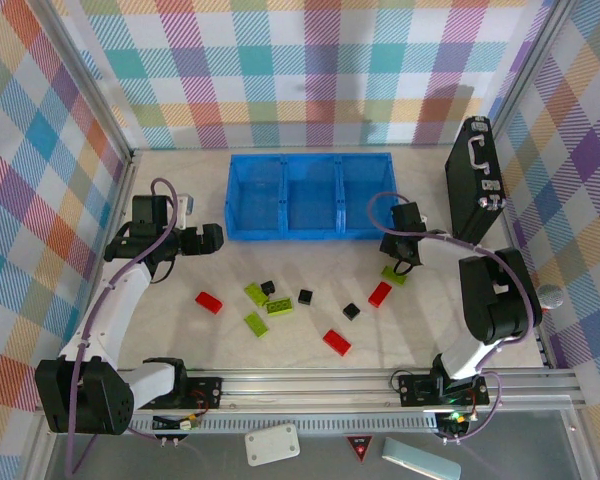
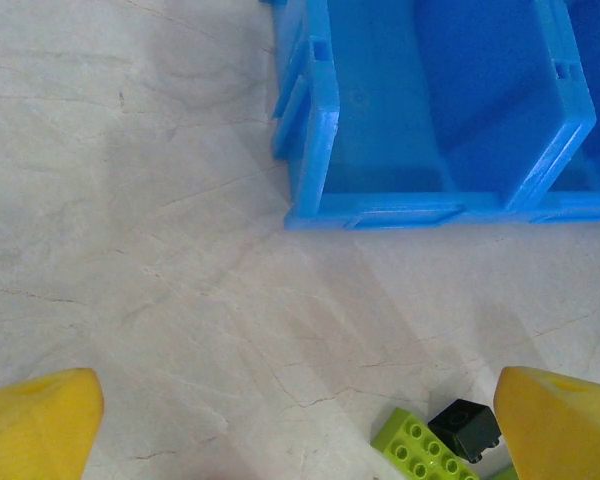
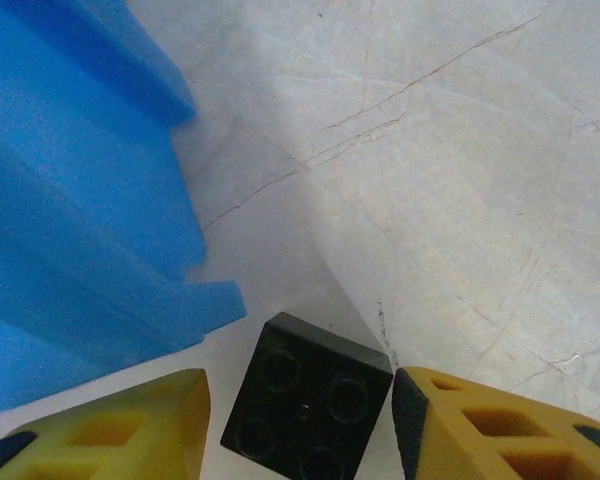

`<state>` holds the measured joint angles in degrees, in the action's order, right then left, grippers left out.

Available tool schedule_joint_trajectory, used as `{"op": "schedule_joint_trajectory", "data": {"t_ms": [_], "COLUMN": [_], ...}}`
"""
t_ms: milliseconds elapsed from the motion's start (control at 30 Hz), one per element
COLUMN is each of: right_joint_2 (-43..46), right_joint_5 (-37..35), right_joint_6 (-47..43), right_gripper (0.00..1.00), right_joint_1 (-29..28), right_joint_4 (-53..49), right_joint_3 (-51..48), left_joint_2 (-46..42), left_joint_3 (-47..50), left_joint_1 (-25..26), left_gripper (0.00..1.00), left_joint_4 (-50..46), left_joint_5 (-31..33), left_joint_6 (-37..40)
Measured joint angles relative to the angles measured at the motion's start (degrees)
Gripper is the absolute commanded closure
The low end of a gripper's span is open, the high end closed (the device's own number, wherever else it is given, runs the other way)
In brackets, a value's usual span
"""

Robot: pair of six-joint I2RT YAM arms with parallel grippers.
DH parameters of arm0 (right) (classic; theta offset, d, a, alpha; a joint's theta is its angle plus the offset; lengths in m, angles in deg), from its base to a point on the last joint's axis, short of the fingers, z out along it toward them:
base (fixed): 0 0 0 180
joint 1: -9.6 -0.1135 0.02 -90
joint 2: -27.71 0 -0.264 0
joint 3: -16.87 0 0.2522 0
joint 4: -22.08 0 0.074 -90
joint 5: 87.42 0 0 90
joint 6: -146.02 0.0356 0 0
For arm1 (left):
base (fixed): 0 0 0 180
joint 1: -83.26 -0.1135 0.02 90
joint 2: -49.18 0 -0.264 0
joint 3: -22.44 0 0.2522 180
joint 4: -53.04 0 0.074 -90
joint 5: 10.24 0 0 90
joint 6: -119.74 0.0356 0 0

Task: Sort the legos into containers by color
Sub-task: Pick up the lego from the middle-right of the table.

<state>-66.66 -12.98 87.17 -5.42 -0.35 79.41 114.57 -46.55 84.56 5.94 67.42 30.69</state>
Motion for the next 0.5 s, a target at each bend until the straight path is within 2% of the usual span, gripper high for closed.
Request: {"op": "schedule_joint_trajectory", "data": {"t_ms": [500], "right_joint_2": [-1.6], "right_joint_5": [0.0], "right_joint_6": [0.2], "right_gripper": [0.54], "right_joint_1": [0.0], "right_joint_4": [-0.8], "right_joint_3": [1.2], "left_joint_2": [0.0], "left_joint_3": [0.0], "left_joint_1": [0.0], "left_gripper": [0.0], "left_joint_4": [0.0], "left_joint_5": [0.0], "left_joint_6": [0.0]}}
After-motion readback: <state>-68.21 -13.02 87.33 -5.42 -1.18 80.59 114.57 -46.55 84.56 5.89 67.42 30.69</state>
